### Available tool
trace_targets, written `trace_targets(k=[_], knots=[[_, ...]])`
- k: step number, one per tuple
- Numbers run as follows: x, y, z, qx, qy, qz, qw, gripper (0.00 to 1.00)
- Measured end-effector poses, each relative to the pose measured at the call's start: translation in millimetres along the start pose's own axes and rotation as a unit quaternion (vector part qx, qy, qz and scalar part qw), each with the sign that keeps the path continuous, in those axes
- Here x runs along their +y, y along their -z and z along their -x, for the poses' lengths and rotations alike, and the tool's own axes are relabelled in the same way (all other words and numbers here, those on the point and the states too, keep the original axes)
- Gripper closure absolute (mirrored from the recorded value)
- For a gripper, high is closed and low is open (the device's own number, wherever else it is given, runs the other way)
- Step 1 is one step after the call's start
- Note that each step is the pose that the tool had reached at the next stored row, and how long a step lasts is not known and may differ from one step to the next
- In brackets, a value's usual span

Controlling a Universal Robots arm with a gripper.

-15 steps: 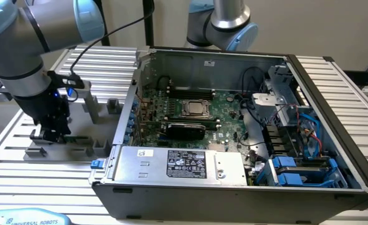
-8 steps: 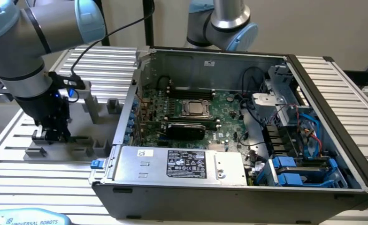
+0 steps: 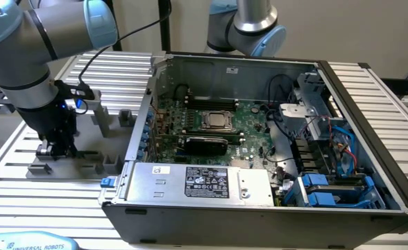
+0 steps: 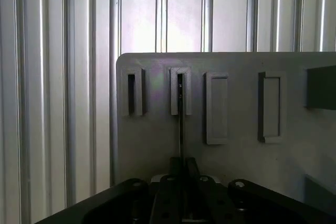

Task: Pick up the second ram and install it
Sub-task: 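Pick up the second ram and move it above second insertion slot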

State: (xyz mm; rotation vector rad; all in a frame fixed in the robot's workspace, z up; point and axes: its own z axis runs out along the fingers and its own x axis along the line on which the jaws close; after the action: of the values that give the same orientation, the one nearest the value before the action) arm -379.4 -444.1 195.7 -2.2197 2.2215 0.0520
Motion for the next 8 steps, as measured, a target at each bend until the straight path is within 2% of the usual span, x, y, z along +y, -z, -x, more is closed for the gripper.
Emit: trace_targets(k=[8], knots=[[-0.7,0.1,0.0,0.0002,-0.003,0.0008,1.0,0.87]])
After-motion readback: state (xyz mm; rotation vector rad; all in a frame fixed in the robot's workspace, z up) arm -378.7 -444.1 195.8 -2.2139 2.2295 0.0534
